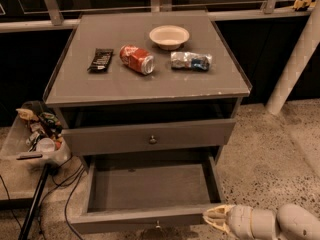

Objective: Open middle drawer

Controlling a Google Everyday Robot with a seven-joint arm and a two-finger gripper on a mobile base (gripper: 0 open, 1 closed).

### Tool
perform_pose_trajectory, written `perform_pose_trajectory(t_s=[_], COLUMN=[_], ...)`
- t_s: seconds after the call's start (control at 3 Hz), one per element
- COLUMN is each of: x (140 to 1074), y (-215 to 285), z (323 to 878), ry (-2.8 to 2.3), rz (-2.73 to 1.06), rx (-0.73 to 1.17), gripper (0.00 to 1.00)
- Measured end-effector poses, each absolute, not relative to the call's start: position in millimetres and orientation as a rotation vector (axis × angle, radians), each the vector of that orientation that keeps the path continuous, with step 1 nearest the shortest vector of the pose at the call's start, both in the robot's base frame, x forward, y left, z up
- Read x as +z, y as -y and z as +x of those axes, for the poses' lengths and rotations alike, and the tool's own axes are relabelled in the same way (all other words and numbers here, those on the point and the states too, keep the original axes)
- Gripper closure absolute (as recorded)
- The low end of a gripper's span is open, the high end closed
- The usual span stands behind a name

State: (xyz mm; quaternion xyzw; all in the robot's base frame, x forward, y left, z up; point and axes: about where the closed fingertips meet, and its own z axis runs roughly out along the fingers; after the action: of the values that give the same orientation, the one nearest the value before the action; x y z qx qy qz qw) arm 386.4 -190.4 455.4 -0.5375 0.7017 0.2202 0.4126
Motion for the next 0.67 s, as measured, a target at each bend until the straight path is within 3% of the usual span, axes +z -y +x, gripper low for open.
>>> perform_pose_trajectory(t_s=[0.33, 0.67], x=[455.8, 455.8], y=[188.0, 187.9], z=[387.9, 387.9], ry=[-1.761, -1.761], rz=[-1.357, -1.357], rx=[0.555, 0.555], gripper=[0.11, 0.0])
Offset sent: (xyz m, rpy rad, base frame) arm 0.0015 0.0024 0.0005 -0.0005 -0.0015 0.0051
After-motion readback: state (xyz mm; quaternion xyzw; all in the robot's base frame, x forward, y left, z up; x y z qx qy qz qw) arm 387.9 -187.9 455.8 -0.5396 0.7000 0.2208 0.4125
